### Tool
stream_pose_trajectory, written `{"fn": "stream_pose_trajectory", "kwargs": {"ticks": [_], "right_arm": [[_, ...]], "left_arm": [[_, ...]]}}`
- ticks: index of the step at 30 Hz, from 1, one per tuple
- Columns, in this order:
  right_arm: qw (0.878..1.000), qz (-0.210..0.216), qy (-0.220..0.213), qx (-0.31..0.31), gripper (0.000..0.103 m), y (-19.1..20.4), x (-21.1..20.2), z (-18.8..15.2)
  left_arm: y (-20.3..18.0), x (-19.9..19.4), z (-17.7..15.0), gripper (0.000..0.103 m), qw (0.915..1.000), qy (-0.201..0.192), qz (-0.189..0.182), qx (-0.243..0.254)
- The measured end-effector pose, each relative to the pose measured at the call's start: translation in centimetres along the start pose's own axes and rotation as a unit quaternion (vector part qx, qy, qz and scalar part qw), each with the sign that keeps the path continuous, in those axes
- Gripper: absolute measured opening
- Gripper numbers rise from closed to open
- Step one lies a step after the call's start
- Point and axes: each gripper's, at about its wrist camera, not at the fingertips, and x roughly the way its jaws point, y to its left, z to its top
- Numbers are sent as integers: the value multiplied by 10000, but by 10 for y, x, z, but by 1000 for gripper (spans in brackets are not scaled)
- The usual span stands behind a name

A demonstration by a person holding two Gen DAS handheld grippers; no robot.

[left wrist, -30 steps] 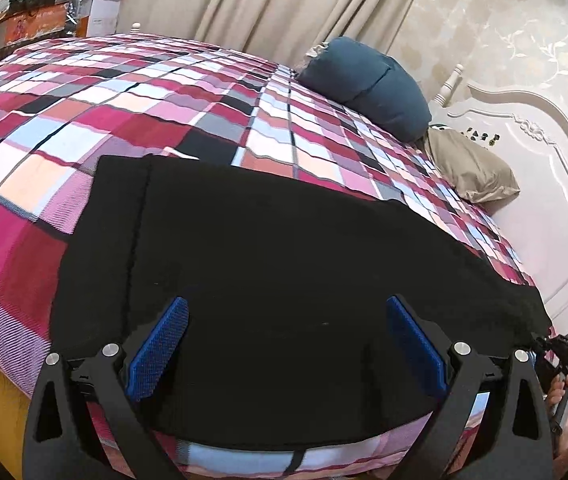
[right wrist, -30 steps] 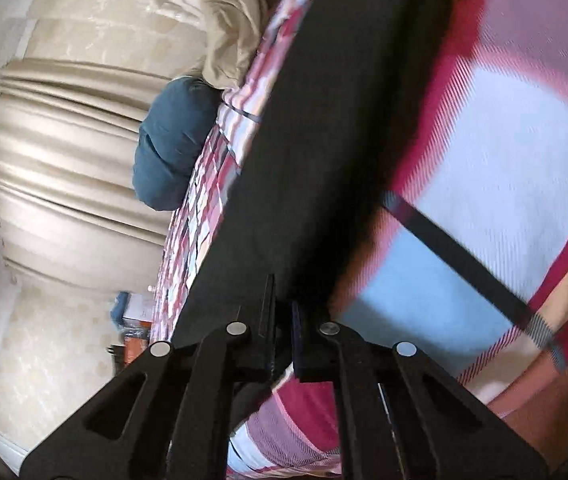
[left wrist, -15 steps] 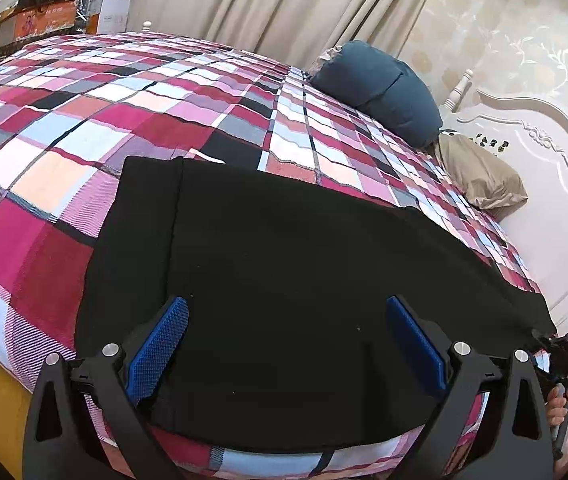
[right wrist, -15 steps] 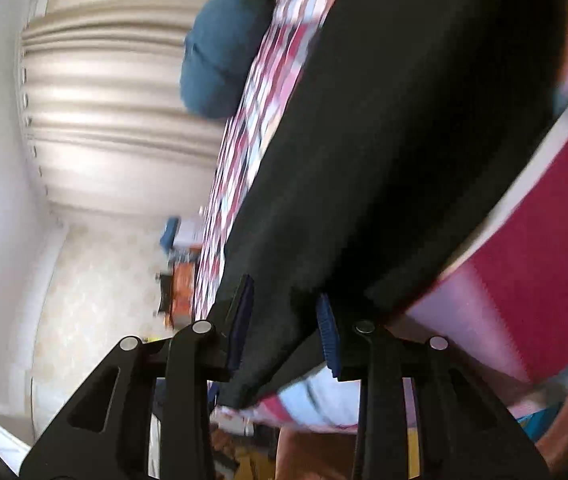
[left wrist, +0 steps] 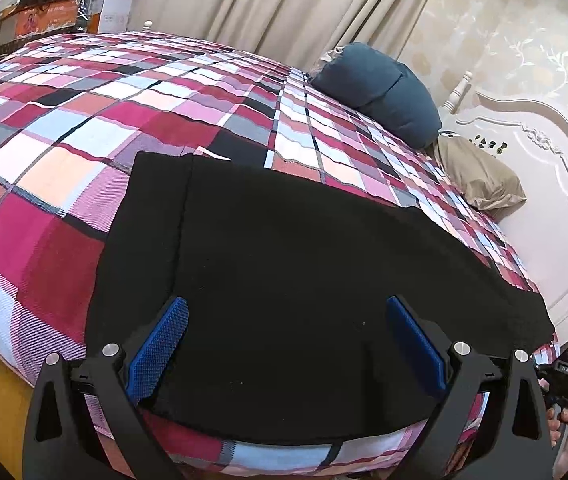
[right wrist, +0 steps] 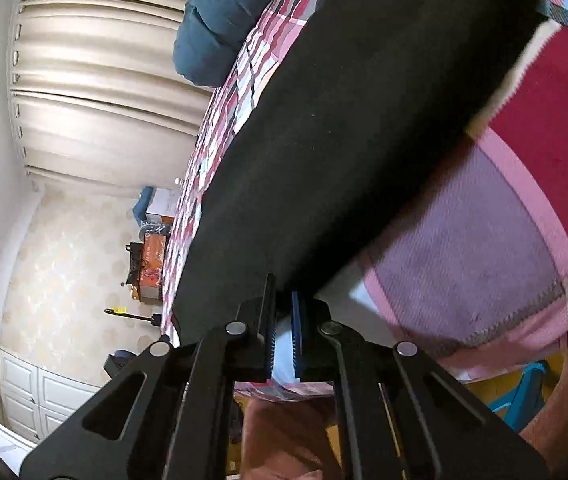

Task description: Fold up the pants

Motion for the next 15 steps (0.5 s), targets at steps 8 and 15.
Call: {"fn": "stream_pose_trajectory", "kwargs": {"ticks": [8, 15], "right_arm": [[9997, 208, -12, 137, 24, -5, -13, 18], [9937, -526, -595, -790, 48, 2, -117, 80]], "left_arm": [[2, 9, 1, 98, 9992, 15, 173, 352], [-8, -1, 12, 98, 9994, -105, 265, 196]]}}
